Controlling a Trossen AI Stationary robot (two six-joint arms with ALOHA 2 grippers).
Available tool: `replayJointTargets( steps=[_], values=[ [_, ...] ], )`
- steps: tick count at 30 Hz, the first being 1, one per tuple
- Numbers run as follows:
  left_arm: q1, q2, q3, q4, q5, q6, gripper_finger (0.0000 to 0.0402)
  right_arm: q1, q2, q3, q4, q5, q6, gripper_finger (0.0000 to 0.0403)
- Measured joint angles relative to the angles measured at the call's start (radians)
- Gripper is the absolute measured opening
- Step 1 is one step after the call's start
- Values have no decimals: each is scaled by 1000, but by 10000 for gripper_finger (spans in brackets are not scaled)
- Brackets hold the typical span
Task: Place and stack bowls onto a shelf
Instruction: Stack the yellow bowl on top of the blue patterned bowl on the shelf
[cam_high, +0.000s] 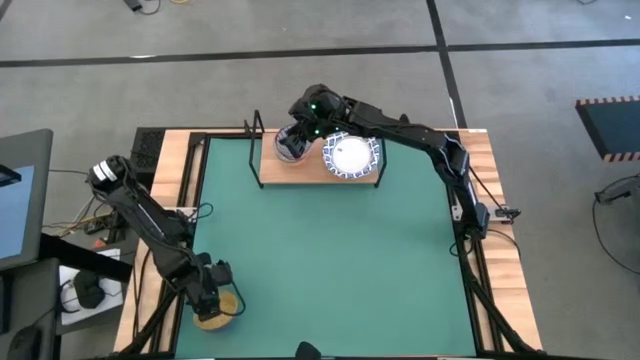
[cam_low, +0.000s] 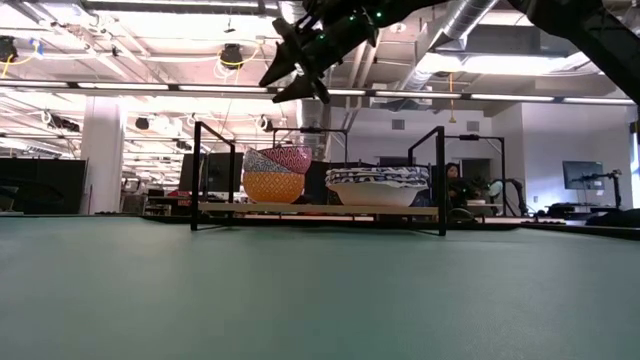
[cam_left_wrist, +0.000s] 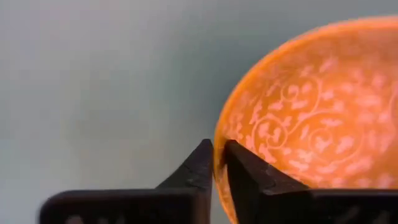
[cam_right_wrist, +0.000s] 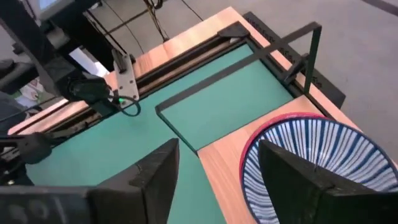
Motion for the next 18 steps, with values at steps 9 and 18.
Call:
replayJointTargets(
  steps=[9, 18],
  values=[
    [137, -150, 21, -249, -168, 39, 2, 6, -52, 0, -46, -2, 17, 226],
    [396, -432, 118, -510, -584, 50, 1, 42, -116, 0, -121, 7, 32, 224]
  ],
)
